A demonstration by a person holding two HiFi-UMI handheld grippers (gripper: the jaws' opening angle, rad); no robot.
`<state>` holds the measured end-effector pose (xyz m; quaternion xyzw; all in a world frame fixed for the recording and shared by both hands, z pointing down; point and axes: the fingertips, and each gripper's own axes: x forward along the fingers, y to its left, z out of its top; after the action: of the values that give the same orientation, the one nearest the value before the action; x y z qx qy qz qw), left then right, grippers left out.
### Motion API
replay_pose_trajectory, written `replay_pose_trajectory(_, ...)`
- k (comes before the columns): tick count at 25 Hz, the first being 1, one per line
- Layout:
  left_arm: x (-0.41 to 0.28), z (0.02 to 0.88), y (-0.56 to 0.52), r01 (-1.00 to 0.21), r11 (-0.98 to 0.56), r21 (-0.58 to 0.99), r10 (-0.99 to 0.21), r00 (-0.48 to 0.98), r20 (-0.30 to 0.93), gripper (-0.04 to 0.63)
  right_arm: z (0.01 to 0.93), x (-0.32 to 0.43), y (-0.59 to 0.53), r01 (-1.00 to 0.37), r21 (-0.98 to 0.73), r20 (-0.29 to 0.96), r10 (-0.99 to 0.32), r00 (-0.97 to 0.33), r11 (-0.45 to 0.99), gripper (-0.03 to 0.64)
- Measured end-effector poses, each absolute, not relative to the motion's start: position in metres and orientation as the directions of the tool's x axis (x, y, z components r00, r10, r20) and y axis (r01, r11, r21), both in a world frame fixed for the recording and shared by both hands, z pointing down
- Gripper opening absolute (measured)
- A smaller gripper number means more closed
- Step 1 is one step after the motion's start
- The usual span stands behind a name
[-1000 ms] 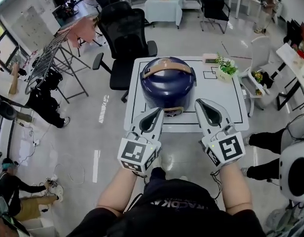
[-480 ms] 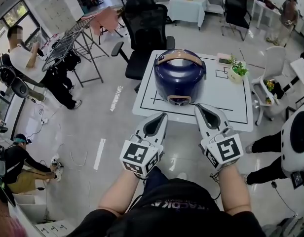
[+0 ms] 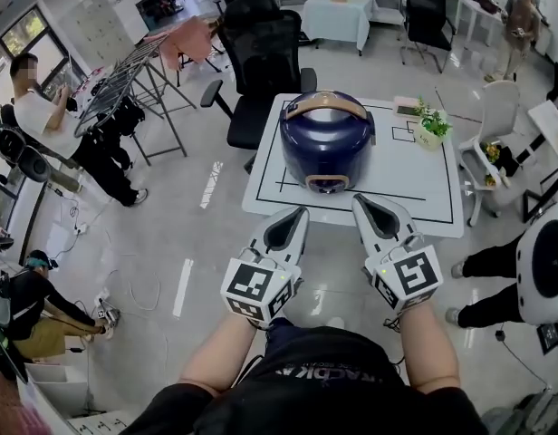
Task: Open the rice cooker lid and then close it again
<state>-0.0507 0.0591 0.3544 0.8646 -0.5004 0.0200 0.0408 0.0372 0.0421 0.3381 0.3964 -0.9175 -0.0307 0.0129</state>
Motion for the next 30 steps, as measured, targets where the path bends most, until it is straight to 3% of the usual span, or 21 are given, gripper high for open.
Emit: replay_pose_trajectory(30, -0.0478, 0.3533, 0.0603, -0.864, -0.498, 0.070, -0.863, 0.502, 0.060, 0.003, 0.3455, 0.0347, 0.0433, -0.724, 0.041, 0.013, -0.725, -0.688, 0.688, 0.000)
